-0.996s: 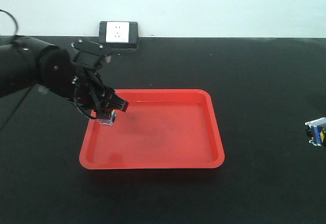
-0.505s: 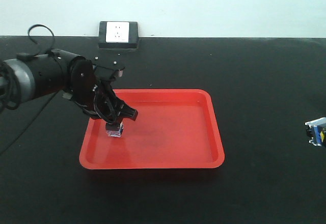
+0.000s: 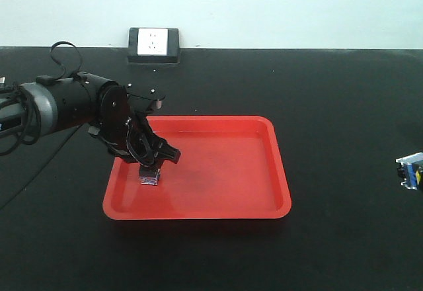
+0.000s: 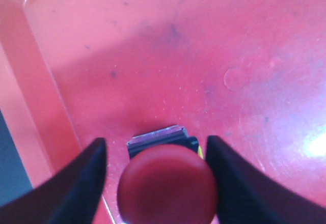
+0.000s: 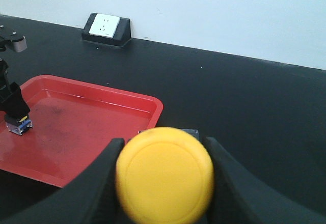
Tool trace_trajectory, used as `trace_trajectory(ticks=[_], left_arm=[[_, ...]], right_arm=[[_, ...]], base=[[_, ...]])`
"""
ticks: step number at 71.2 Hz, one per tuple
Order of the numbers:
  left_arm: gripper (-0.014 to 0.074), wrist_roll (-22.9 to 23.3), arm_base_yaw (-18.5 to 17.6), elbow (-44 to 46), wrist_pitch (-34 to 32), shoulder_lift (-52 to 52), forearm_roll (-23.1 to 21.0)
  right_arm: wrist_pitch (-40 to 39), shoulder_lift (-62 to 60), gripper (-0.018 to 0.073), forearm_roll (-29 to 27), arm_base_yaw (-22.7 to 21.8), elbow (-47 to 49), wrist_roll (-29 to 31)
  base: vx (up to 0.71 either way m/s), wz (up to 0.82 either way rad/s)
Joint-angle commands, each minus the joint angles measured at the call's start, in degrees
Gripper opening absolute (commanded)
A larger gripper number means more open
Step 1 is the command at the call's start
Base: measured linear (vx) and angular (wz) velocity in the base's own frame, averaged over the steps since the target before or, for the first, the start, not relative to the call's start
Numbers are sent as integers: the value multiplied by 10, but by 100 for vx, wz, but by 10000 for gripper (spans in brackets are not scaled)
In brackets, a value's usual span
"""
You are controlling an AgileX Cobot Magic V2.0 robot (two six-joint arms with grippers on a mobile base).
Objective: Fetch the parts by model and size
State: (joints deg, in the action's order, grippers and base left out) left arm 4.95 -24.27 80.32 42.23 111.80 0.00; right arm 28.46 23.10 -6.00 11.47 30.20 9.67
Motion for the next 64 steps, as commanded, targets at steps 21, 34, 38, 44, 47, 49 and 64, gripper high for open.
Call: trace_trajectory(ticks=[21,34,38,44,47,49,64], left_arm=[[483,0,-1,15,-28,-116,-6],[483,-2,-1,15,-21,-202,0],[483,-2,-1,15,-10,-231,0],[483,-12,-1,11,2,-272,0],[483,-24,-1,3,2,-297,0],[483,-31,-1,-5,0,-309,0],[483,-60,-1,-122,-54,-443,-4]], right_arm=[[-47,5,-5,1,-2,17,5],[-47,5,-5,1,-2,17,5],[-47,5,-5,1,-2,17,5],[-47,5,-5,1,-2,17,5],[-47,5,-5,1,-2,17,5],[-47,5,-5,1,-2,17,5],[-47,5,-5,1,-2,17,5]], base=[[0,0],[0,0],[0,0],[0,0],[0,0],[0,0],[0,0]])
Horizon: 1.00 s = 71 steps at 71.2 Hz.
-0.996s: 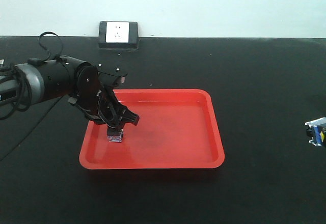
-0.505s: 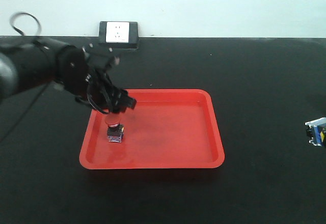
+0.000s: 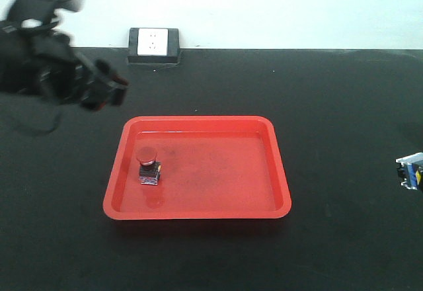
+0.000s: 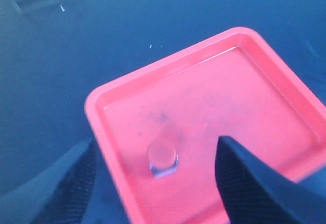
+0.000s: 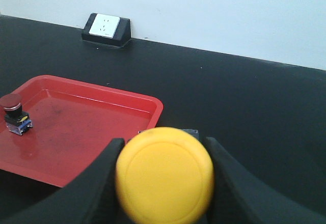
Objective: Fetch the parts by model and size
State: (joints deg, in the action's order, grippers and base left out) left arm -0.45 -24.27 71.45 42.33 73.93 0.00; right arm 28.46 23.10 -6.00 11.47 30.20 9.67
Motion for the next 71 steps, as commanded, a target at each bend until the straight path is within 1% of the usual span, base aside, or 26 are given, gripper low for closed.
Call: trace_trajectory(ticks=[1,11,18,25,35,39,51,56,62,71], left_arm=[[483,-6,-1,-38,-58,-74,-6],[483,-6,-1,-135,-112,-179,-5],[483,-7,-1,-201,-148,-247,8],[483,-7,-1,-262,-158,-319,9],[483,-5,-1,-328,-154,-416,8],[483,-5,-1,-353,-153,-450,0],[483,-5,-1,-414,-150,-535,-51],[483,-7,-1,-432,-155,-564,-61],[483,-19,-1,-449,-159,-592,-61],[483,-20,-1,-456,-170,-621,-72]], right_arm=[[-47,5,-5,1,-2,17,5],[-47,5,-5,1,-2,17,5],[-47,5,-5,1,-2,17,5],[-47,5,-5,1,-2,17,5],[-47,5,-5,1,-2,17,5],[-47,5,-5,1,-2,17,5],[-47,5,-5,1,-2,17,5],[-47,5,-5,1,-2,17,5],[-47,5,-5,1,-2,17,5],[-47,5,-5,1,-2,17,5]], base=[[0,0],[0,0],[0,0],[0,0],[0,0],[0,0],[0,0],[0,0],[0,0],[0,0]])
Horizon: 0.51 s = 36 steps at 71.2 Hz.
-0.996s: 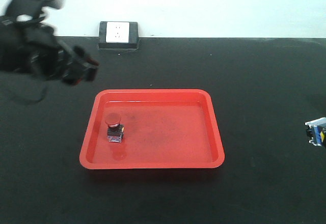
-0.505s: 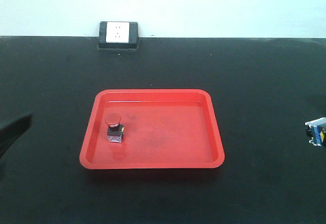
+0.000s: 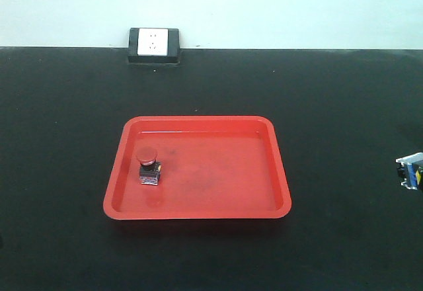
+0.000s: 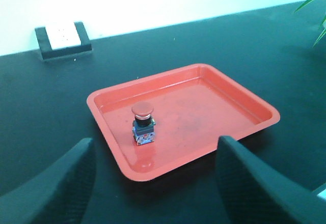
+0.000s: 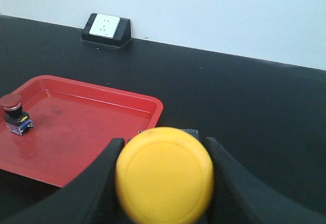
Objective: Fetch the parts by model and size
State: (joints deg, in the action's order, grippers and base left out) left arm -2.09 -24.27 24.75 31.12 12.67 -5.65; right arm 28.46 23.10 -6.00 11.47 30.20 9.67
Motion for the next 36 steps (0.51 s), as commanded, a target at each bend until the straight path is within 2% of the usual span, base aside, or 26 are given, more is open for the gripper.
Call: trace_trajectory(ticks=[1,36], left_arm=[[483,-3,-1,11,-58,-10,-16],[483,-3,-1,11,-56,-11,-24]], right_arm=[[-47,5,-5,1,-2,17,5],[-47,5,-5,1,-2,17,5]], base=[[0,0],[0,0]])
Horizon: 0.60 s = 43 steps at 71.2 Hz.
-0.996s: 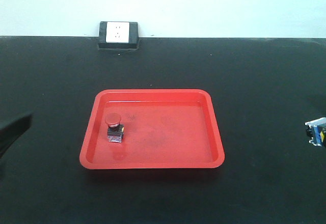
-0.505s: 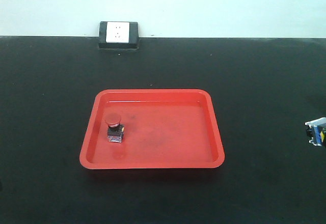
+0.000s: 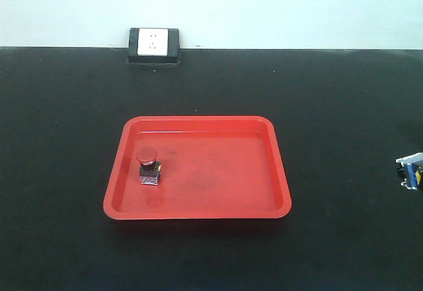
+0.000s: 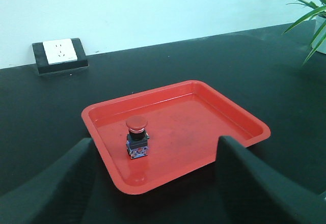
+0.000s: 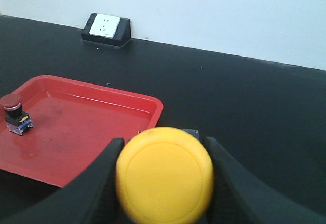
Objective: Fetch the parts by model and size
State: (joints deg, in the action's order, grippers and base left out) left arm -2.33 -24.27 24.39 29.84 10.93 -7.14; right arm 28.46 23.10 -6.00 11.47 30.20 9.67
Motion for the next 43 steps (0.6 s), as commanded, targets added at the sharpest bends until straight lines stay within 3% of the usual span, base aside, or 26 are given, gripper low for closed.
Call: trace_trajectory(ticks=[1,23,43], left_arm=[[483,-1,-1,14,-43,6,-9],[483,-1,-1,14,-44,6,-9],[483,-1,-1,14,-46,6,-9]], right_arm=[[-47,5,-5,1,-2,17,5],[-30,13,-5,-35,2,20,-10],[-25,140,1,-31,59,88,-12]], base=[[0,0],[0,0],[0,0]])
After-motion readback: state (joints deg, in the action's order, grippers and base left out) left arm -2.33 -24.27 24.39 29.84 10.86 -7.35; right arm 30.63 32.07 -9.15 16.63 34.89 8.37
